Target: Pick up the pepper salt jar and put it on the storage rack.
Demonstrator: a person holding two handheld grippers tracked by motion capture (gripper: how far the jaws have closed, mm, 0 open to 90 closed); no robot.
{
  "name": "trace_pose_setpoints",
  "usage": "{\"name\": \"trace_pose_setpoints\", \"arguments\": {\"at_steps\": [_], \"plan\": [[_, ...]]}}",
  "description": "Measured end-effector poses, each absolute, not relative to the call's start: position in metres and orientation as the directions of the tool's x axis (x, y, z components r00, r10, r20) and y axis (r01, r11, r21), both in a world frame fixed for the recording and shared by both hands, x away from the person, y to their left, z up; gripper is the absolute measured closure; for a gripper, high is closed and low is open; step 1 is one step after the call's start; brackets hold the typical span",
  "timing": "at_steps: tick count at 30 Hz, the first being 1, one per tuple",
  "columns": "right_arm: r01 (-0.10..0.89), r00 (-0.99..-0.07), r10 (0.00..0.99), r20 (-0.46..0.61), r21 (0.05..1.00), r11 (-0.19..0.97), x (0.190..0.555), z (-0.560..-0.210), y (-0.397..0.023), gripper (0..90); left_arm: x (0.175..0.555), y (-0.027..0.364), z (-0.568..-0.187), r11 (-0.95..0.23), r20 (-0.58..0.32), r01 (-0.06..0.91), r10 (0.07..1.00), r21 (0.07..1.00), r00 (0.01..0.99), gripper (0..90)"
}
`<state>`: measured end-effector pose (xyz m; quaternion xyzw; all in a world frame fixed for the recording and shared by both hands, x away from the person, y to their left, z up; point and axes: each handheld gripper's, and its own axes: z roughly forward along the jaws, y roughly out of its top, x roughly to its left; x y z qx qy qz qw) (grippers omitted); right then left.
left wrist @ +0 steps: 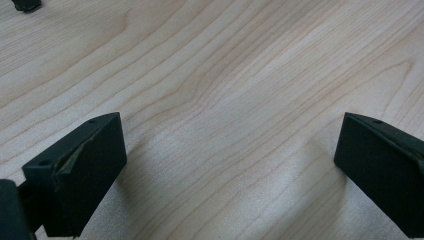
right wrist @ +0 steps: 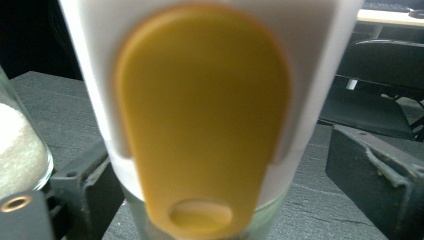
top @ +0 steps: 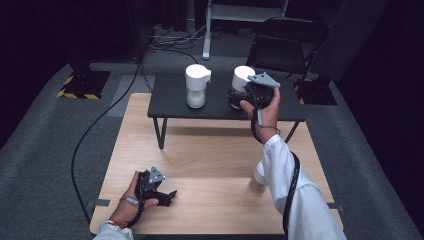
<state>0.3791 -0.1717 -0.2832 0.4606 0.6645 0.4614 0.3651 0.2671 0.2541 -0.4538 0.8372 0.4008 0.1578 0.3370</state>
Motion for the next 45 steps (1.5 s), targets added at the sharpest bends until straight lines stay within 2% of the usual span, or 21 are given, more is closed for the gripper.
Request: {"name": "trace_pose_setpoints", "arguments": {"at_steps": [23, 45], "plan": [[0.252, -0.375, 0.919, -0.12, 0.941, 0.226, 0.376, -0.29, -0.185, 1.3, 0.267, 0.254, -0.454, -0.455, -0.003, 0.564, 0.776, 0.689, 0.631, 0.1], [0.153, -0.477, 0.857, -0.194, 0.942, 0.299, 0.341, -0.302, -0.223, 1.2, 0.267, 0.254, -0.453, -0.456, -0.002, 0.563, 0.776, 0.689, 0.631, 0.1]]}}
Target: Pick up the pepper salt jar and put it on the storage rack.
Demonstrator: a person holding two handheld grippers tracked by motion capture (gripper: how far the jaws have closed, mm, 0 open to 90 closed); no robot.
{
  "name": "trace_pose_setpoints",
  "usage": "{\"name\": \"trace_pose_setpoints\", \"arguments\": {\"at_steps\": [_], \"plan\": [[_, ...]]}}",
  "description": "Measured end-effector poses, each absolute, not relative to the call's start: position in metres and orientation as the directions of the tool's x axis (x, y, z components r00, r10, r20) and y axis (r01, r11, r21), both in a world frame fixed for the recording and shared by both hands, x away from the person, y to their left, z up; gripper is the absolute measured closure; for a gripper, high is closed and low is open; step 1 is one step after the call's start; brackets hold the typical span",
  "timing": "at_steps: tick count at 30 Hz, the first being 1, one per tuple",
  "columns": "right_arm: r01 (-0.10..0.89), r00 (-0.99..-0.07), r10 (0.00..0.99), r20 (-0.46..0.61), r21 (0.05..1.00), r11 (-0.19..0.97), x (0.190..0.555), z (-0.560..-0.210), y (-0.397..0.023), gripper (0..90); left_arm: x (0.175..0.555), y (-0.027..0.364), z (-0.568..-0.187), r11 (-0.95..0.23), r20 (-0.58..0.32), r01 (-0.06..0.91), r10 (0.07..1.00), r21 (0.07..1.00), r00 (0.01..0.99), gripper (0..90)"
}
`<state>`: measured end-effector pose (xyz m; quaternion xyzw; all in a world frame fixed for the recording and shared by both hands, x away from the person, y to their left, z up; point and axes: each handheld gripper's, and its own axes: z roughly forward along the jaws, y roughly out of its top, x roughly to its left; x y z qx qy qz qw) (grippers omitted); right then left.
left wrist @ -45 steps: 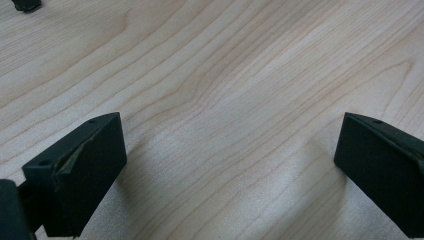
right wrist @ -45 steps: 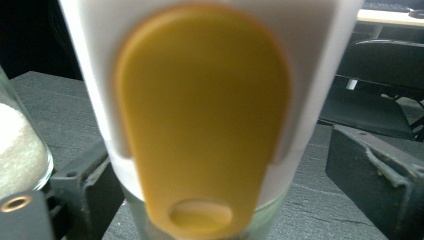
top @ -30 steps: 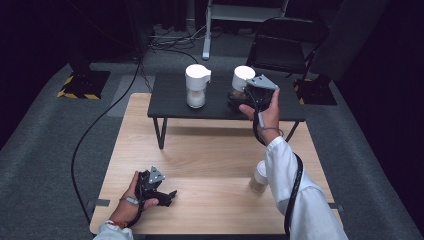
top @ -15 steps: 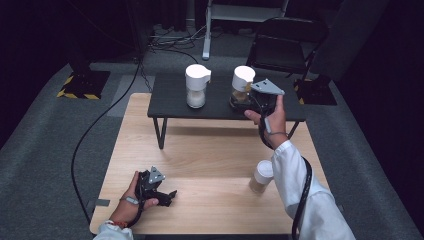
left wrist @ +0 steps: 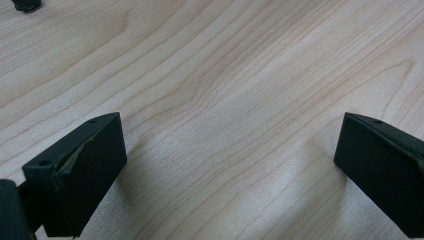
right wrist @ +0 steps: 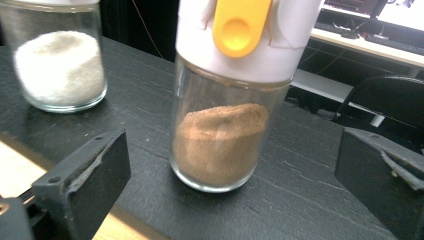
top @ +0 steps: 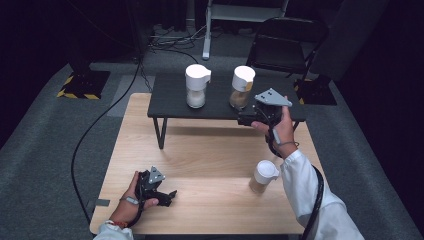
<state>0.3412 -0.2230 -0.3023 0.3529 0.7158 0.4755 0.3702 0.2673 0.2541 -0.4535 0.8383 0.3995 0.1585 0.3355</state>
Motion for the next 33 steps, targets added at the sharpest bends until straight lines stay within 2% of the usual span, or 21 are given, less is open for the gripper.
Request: {"name": "trace_pose_setpoints", "arguments": {"at_steps": [13, 33], "plan": [[0.102, -0.504, 0.828, -0.247, 0.935, 0.341, 0.318, -0.317, -0.241, 1.2, 0.267, 0.254, -0.453, -0.456, -0.002, 0.563, 0.776, 0.689, 0.631, 0.1], [0.104, -0.525, 0.811, -0.26, 0.925, 0.365, 0.285, -0.345, -0.275, 1.2, 0.267, 0.254, -0.454, -0.455, -0.003, 0.564, 0.777, 0.689, 0.63, 0.1]]}}
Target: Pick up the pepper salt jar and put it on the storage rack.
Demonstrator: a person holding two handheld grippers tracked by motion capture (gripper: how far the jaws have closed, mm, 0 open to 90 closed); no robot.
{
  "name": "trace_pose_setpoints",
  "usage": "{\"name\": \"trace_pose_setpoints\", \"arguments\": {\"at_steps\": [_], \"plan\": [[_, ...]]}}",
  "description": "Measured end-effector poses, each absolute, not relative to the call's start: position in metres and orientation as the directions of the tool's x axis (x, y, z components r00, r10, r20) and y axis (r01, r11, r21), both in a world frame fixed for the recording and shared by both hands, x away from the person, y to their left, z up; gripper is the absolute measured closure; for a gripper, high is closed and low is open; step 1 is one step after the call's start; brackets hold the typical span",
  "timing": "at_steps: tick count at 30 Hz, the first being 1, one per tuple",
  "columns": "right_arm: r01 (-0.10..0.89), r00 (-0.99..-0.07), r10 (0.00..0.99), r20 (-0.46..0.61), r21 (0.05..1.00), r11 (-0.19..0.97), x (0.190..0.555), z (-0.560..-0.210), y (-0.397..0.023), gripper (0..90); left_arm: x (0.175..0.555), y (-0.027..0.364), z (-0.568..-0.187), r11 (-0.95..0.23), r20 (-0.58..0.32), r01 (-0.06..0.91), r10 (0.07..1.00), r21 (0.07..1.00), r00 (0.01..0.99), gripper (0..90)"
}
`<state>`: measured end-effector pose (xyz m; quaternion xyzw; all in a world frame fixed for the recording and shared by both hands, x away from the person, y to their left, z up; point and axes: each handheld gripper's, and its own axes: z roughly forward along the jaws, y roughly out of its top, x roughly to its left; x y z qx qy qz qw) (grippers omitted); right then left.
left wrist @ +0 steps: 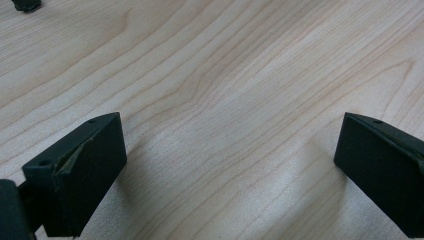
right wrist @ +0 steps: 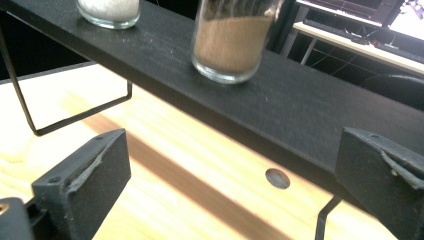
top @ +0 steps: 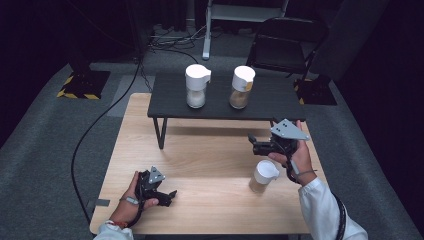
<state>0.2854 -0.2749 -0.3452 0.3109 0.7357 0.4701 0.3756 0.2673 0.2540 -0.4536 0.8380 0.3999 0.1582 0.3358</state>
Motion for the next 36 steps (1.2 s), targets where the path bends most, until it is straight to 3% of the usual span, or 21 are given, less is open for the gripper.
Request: {"name": "trace_pose_setpoints", "arguments": {"at_steps": [36], "plan": [[0.188, -0.571, 0.79, -0.224, 0.901, 0.391, 0.209, -0.402, -0.348, 1.2, 0.267, 0.254, -0.454, -0.457, -0.002, 0.562, 0.775, 0.689, 0.632, 0.1]]}}
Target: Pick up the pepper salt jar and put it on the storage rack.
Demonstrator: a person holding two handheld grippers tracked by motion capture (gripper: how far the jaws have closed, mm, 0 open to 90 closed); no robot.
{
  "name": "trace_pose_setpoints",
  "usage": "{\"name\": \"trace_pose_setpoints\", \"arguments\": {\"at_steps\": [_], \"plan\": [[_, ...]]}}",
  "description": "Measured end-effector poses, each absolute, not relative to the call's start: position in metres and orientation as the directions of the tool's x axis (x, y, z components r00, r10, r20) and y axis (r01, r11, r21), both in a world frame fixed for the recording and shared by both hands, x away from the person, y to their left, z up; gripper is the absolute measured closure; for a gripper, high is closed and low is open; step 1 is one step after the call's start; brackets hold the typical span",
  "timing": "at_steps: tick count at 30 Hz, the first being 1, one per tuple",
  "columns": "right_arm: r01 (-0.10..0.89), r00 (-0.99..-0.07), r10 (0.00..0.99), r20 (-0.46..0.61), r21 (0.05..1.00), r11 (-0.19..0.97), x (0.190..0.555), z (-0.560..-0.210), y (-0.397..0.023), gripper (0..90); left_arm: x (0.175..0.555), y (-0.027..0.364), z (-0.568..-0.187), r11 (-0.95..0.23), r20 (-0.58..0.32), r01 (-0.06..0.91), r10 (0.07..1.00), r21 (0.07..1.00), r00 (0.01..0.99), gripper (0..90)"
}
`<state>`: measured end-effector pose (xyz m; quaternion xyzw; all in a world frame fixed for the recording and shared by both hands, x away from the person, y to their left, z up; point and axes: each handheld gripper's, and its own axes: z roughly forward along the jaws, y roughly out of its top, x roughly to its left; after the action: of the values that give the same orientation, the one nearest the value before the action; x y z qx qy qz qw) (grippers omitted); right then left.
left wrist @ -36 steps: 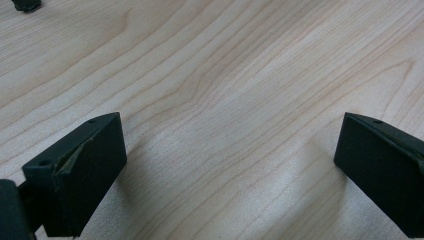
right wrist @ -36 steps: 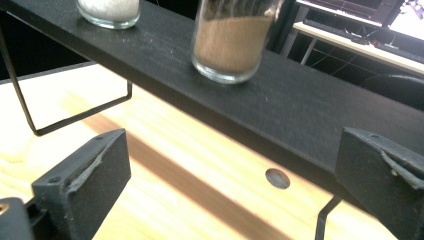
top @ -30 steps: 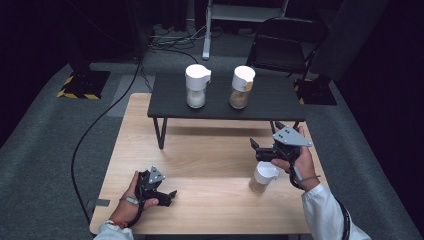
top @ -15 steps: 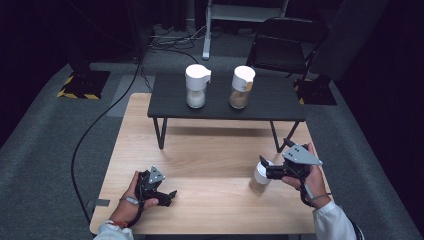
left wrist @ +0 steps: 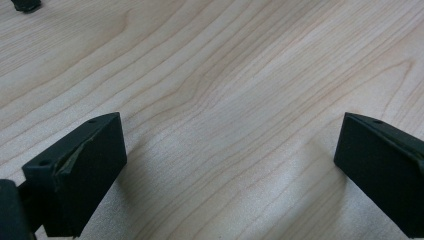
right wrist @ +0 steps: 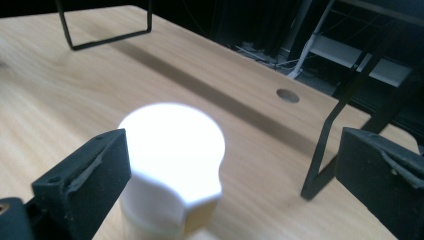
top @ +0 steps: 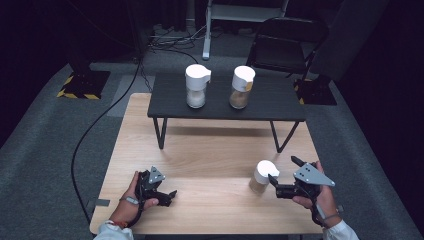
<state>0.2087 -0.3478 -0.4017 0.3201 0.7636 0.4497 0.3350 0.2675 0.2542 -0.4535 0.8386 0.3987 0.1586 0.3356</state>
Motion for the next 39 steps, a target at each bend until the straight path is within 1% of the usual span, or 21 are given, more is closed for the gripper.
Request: {"name": "trace_pose_setpoints", "arguments": {"at_steps": [9, 24, 35, 39], "plan": [[0.212, -0.589, 0.778, -0.218, 0.887, 0.409, 0.199, -0.419, -0.364, 1.2, 0.267, 0.254, -0.453, -0.457, -0.001, 0.562, 0.776, 0.689, 0.631, 0.1], [0.326, -0.569, 0.789, -0.232, 0.817, 0.475, 0.203, -0.446, -0.375, 1.5, 0.268, 0.254, -0.453, -0.457, -0.002, 0.562, 0.775, 0.689, 0.632, 0.1], [0.468, -0.512, 0.847, -0.14, 0.782, 0.412, 0.22, -0.46, -0.388, 2.2, 0.268, 0.254, -0.453, -0.457, -0.002, 0.562, 0.775, 0.689, 0.632, 0.1], [0.501, -0.491, 0.864, -0.112, 0.775, 0.385, 0.225, -0.462, -0.391, 2.3, 0.267, 0.254, -0.454, -0.457, -0.001, 0.562, 0.775, 0.689, 0.631, 0.1]]}}
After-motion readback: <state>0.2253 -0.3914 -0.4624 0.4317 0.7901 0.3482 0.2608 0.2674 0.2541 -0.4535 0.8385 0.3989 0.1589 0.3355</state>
